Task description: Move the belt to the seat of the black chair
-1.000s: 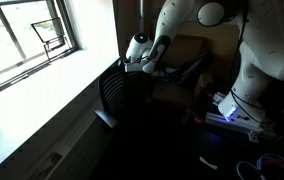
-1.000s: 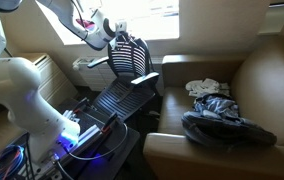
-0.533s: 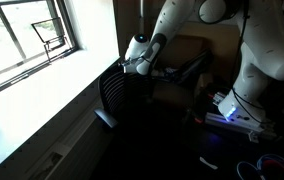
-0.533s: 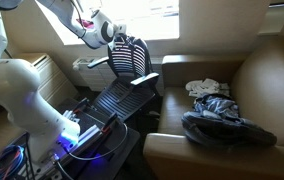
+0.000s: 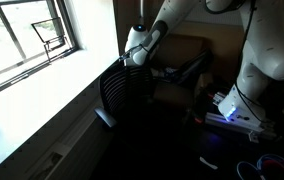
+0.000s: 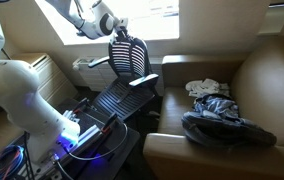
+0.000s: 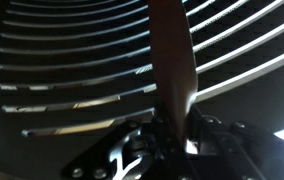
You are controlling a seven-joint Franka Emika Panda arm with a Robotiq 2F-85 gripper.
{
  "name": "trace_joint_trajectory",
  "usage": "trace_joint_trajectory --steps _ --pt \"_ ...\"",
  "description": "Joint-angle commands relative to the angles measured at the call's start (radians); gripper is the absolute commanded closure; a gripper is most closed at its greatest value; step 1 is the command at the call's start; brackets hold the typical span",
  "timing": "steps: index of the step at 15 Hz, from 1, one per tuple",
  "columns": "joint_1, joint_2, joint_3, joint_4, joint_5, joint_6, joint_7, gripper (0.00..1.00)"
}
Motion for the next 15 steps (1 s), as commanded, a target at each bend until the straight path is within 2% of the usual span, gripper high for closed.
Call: trace_joint_trajectory --steps 1,3,5,8,11,13,14,15 --pt "0.055 -0.195 -0.082 -0.062 -0.104 -0.125 -0.035 0.95" --pt "0.108 -0.271 -0.162 -0.063 -0.224 -0.124 0.027 0.95" --pt "0.194 -0.339 -0.270 -0.061 -0.288 -0.077 0.070 0.95" --pt "0.278 -0.468 -0.352 -0.064 -0.354 -0.006 0.132 0.95" --pt "0.389 -0.554 -0.468 -0.013 -0.505 0.045 0.282 0.95" --pt "0.433 -0.614 -0.500 0.032 -0.627 0.062 0.369 0.95" --pt "0.446 -0.650 -0.498 0.055 -0.683 0.034 0.415 0.95" --pt "0.455 -0.691 -0.481 0.084 -0.736 -0.043 0.463 0.95"
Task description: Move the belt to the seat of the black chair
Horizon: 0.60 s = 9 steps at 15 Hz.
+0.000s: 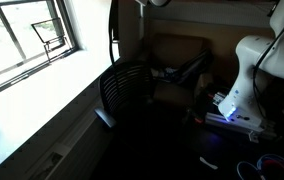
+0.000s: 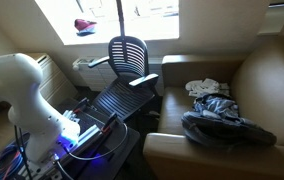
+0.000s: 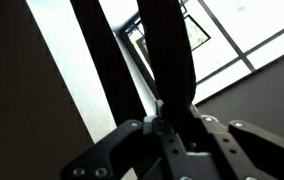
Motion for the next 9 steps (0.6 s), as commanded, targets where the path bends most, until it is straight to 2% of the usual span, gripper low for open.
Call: trace_joint_trajectory --steps 1,3,5,7,8,9 --pt "0.050 -0.154 0.036 0.065 -0.176 -0.206 0.125 0.95" --pt "0.006 -0.192 0.127 0.067 -0.239 -0.362 0.152 0.95" --pt "-0.057 -0.251 0.262 0.033 -0.275 -0.545 0.161 0.95" --pt "-0.070 -0.331 0.373 -0.038 -0.290 -0.734 0.188 0.95" --pt "-0.143 -0.346 0.480 -0.061 -0.221 -0.812 0.152 0.95" --pt "-0.205 -0.339 0.548 -0.097 -0.153 -0.837 0.132 0.95"
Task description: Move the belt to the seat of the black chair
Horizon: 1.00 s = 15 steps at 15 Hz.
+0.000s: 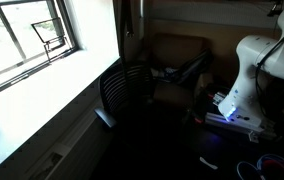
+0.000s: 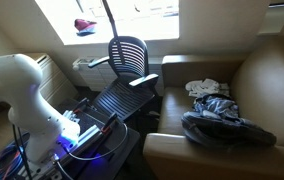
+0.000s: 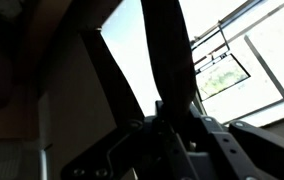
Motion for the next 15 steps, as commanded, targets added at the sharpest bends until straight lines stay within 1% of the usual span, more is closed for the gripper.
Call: trace_joint_trajectory --steps 1,3,4,5,6,7,8,9,10,11,12,13,14,15 --pt "-0.232 -0.053 0.273 -0.151 0.166 -0.115 -0.053 0.95" --pt "-0.351 -0.033 0.365 -0.225 0.314 -0.097 -0.110 0.95" --pt "-0.416 -0.006 0.392 -0.271 0.391 -0.055 -0.156 0.95" --pt "-0.470 0.018 0.419 -0.301 0.467 -0.041 -0.210 0.95" --pt "-0.520 0.048 0.434 -0.327 0.557 -0.008 -0.293 0.95" --pt "-0.562 0.093 0.446 -0.339 0.635 0.000 -0.359 0.95" --pt "-0.593 0.143 0.450 -0.352 0.728 0.037 -0.452 0.95" --pt "-0.509 0.195 0.347 -0.356 0.791 0.060 -0.524 0.95" --pt "-0.511 0.254 0.339 -0.355 0.885 0.088 -0.616 0.95" --pt "-0.492 0.312 0.318 -0.347 0.976 0.101 -0.700 0.95" --pt "-0.496 0.356 0.318 -0.336 1.065 0.100 -0.788 0.95" --pt "-0.633 0.407 0.451 -0.303 1.151 0.077 -0.875 0.95" --pt "-0.657 0.474 0.472 -0.256 1.241 0.062 -0.960 0.95" --pt "-0.703 0.535 0.506 -0.210 1.327 0.039 -1.039 0.95"
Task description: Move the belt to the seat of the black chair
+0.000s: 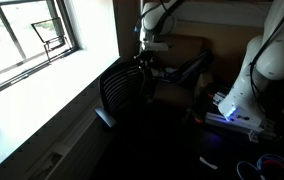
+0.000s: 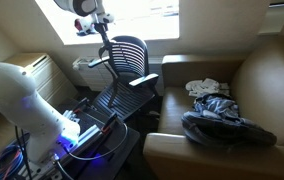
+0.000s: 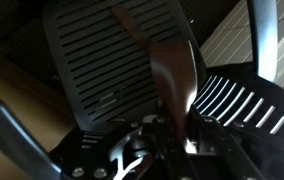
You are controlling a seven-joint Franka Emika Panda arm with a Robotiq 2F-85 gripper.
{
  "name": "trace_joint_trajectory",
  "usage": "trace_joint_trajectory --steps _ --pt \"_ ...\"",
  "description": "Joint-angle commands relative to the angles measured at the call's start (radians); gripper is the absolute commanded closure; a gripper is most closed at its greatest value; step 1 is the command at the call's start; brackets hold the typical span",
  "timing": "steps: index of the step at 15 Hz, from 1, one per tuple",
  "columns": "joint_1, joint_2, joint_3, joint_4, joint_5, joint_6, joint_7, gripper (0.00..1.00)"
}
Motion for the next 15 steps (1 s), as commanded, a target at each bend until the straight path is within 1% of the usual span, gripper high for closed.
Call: trace_joint_trajectory --steps 1,2,3,4,5,6,7,8,9,10,11,13,14,15 --pt "-0.171 0.202 0.138 0.164 0.264 -0.072 -0.257 0.53" --pt "-0.136 0.099 0.133 0.058 0.144 -0.004 -0.133 0.78" --pt "-0.161 0.148 0.150 0.092 0.195 -0.011 -0.188 0.71" --pt "-0.178 0.185 0.157 0.121 0.215 -0.017 -0.213 0.66" --pt "-0.186 0.207 0.158 0.140 0.219 -0.024 -0.222 0.57" --pt "-0.189 0.214 0.158 0.151 0.219 -0.031 -0.223 0.53" --pt "-0.188 0.212 0.159 0.156 0.220 -0.034 -0.223 0.53" --pt "-0.170 0.213 0.147 0.150 0.174 -0.021 -0.194 0.28" --pt "-0.141 0.217 0.117 0.142 0.062 -0.023 -0.114 0.26" --pt "-0.131 0.220 0.104 0.136 -0.030 -0.033 -0.060 0.21" --pt "-0.125 0.216 0.090 0.123 -0.118 -0.039 -0.010 0.13" --pt "-0.114 0.201 0.052 0.103 -0.294 -0.063 0.083 0.01" --pt "-0.107 0.191 0.029 0.099 -0.383 -0.080 0.129 0.00" --pt "-0.141 0.217 0.086 0.122 -0.294 -0.049 0.084 0.10"
